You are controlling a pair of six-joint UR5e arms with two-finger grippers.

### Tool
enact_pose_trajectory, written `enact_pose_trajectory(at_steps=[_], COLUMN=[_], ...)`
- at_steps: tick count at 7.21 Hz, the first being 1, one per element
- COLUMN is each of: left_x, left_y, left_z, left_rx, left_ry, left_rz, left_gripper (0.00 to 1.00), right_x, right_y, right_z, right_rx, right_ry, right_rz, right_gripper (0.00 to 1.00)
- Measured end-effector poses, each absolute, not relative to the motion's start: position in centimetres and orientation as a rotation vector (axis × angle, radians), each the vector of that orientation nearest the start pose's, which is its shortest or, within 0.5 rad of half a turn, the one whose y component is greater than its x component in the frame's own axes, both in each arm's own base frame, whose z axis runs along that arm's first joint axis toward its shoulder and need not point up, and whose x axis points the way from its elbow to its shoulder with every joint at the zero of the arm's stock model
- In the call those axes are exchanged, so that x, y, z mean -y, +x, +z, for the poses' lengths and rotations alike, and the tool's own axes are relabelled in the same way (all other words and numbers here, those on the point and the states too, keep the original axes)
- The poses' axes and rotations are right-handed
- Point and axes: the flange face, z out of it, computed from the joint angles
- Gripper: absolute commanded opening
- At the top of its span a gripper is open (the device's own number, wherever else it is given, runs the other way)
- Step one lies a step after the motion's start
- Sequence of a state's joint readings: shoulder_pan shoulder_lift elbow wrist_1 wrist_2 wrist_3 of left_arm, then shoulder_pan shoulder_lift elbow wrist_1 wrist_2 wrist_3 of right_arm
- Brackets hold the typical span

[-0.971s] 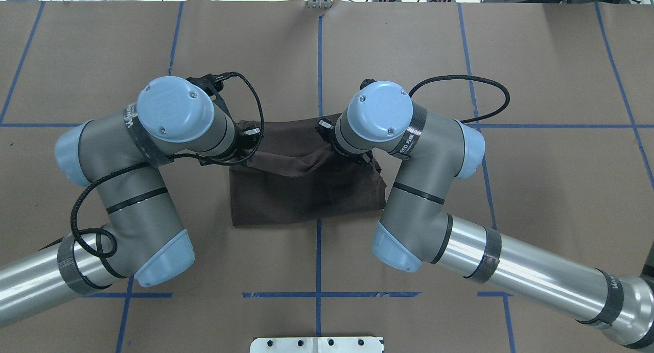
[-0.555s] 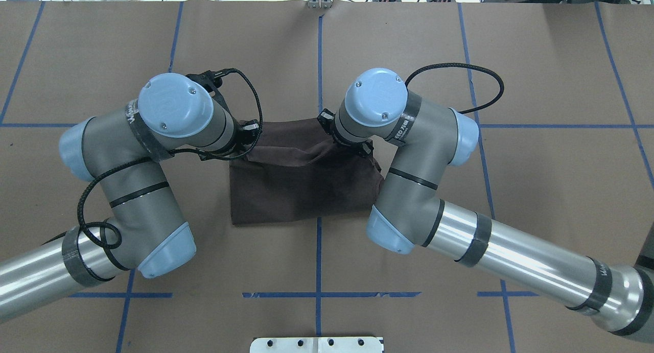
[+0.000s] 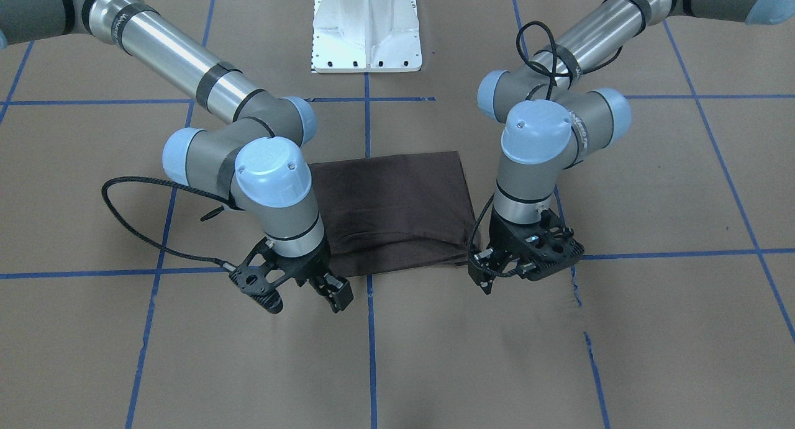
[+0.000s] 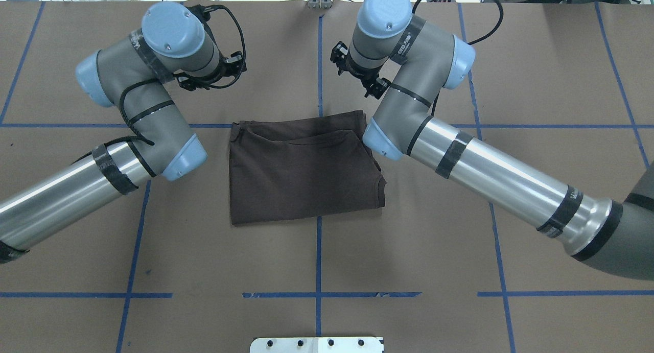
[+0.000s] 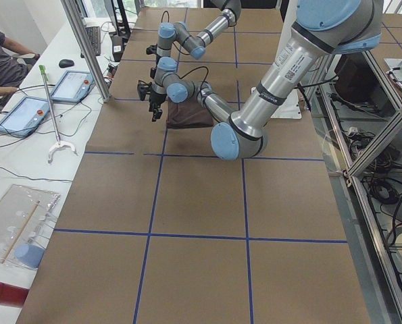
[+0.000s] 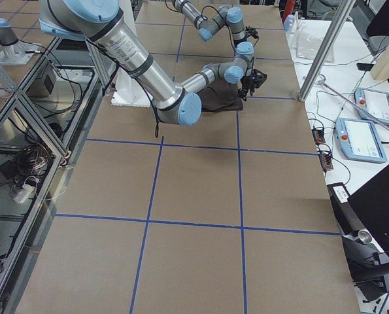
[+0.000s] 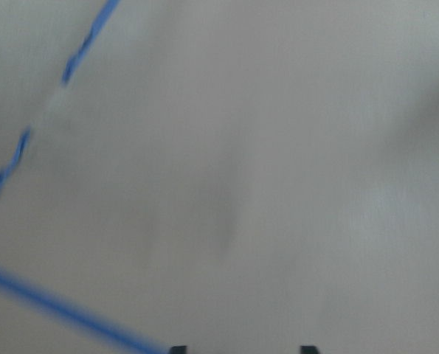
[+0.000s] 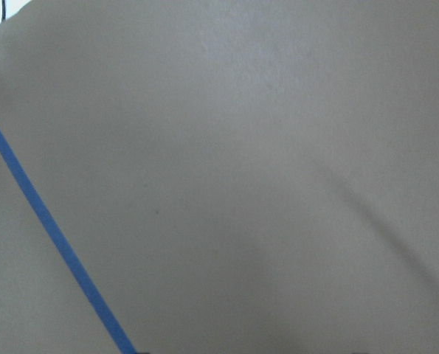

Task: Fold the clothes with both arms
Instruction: 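Release the shirt and raise both grippers away from it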

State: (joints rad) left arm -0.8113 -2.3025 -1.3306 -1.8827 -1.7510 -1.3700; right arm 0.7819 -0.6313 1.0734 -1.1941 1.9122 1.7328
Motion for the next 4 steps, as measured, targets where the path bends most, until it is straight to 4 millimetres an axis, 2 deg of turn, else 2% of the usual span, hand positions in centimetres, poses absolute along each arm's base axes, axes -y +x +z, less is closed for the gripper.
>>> enact_pose_trajectory(at_steps=[1,2,3,4], left_x=[65.4,66.4,67.3,67.9], left_y=[43.4,41.6,38.0,32.4], left_z=[29.4,29.6,30.2,31.9], left_rx=[-0.792,-0.799,-0.806,-0.809], left_ry=[0.257,0.262,0.274,0.299], left_rz=[-0.484,-0.443,-0.377,-0.302], left_gripper=[1.0,1.0,1.0,1.0], right_x=[68.0,70.1,72.0,72.7], right_y=[-49.8,-46.1,-40.6,-33.5], right_z=[24.0,24.7,26.7,30.4], right_rx=[0.895,0.898,0.898,0.883], right_ry=[-0.05,-0.039,-0.032,-0.009], right_rz=[0.71,0.65,0.579,0.494], right_gripper=[1.0,1.0,1.0,1.0])
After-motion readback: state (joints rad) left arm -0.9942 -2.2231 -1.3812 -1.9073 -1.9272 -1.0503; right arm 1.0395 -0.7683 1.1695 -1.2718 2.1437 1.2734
